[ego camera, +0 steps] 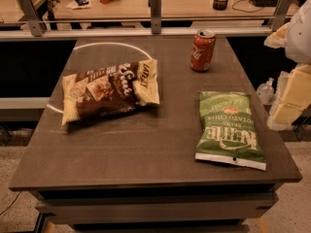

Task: Move coke can near brown chip bag

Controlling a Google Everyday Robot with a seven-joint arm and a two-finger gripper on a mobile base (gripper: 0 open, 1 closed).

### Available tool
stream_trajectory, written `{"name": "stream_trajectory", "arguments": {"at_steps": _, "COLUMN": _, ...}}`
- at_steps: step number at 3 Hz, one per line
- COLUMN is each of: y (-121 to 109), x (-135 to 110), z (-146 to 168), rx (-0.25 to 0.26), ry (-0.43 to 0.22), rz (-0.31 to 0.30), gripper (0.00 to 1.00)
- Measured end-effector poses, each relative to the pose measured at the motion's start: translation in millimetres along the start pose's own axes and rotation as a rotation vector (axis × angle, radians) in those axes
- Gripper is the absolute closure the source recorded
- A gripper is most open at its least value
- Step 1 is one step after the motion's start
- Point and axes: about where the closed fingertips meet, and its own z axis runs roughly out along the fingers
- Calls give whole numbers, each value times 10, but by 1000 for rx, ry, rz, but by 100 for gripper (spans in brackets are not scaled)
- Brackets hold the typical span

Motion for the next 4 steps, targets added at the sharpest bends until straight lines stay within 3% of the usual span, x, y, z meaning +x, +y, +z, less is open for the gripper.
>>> {"name": "stream_trajectory", "arguments": {"at_steps": 2, "y": -34, "x": 6, "z": -20, "rx": 1, "ry": -36, "rz": 33, "gripper": 0}}
{"name": "stream_trajectory", "arguments": {"at_steps": 3, "y": -152, "x": 264, "z": 53, "rx": 24, "ry": -152, "rz": 179, "gripper": 0}}
{"name": "stream_trajectory", "arguments": {"at_steps": 4, "y": -285, "x": 475, "z": 40, "rx": 111, "ry": -351, "rz": 337, "gripper": 0}}
